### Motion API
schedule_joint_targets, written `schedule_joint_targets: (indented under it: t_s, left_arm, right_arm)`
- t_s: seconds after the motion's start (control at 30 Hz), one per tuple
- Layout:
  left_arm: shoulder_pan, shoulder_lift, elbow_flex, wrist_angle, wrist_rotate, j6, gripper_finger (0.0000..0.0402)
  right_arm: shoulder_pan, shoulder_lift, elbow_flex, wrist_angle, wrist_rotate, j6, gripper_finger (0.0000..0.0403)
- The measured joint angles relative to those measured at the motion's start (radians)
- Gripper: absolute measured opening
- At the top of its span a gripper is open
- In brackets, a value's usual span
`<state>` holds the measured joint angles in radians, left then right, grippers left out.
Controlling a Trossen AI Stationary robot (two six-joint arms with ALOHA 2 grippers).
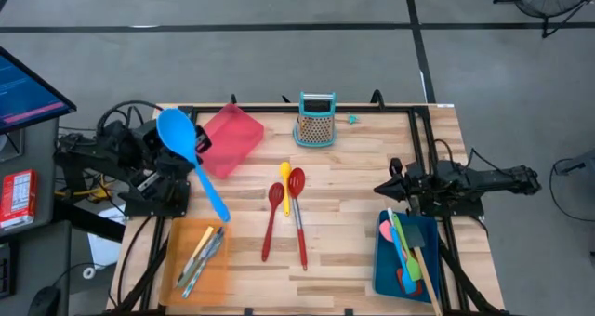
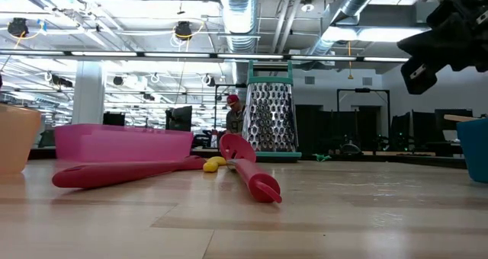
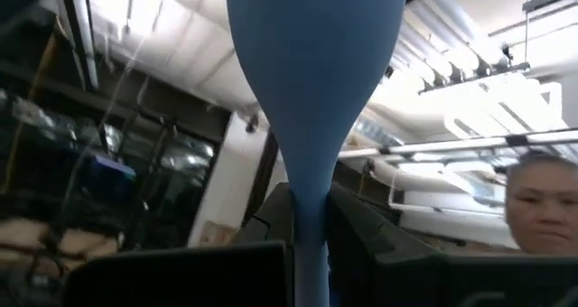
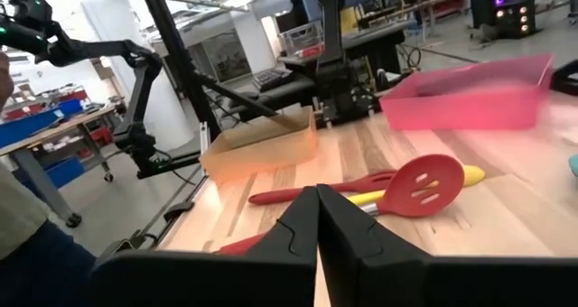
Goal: Pick & Place Kitchen Items
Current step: Put the blue serving spoon into the red bin
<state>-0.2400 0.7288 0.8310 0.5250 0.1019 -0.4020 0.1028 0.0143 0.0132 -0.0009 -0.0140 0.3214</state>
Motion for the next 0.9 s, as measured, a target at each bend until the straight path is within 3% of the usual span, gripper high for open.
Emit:
schedule_joint_targets:
  t_s: [0.1,0.27,0.53,0.67,0.83,0.9]
  left_arm:
    - [0.036,-0.003,0.0,0.034,-0.087,0.021,0.0018]
    - [0.096,-0.002,0.0,-0.019,-0.381,0.129,0.0017]
    - [0.165,0.0,0.0,-0.429,-0.91,0.241,0.0017]
    - [0.236,0.002,0.0,-0.616,-0.968,0.161,0.0017]
    - [0.37,0.047,0.0,-0.763,-0.931,0.199,0.0017]
    - [0.444,0.078,0.0,-0.826,-0.859,0.181,0.0017]
  right_arm:
    - [0.0,0.001,0.0,-0.001,0.0,0.001,0.0009]
    - [0.0,0.001,0.0,-0.002,-0.001,0.001,0.0013]
    - [0.0,0.001,0.0,-0.002,-0.001,0.001,0.001]
    - [0.0,0.001,0.0,-0.002,-0.002,0.001,0.001]
    - [0.0,0.002,0.0,-0.002,-0.003,0.002,0.001]
    - [0.0,0.001,0.0,-0.002,-0.003,0.002,0.001]
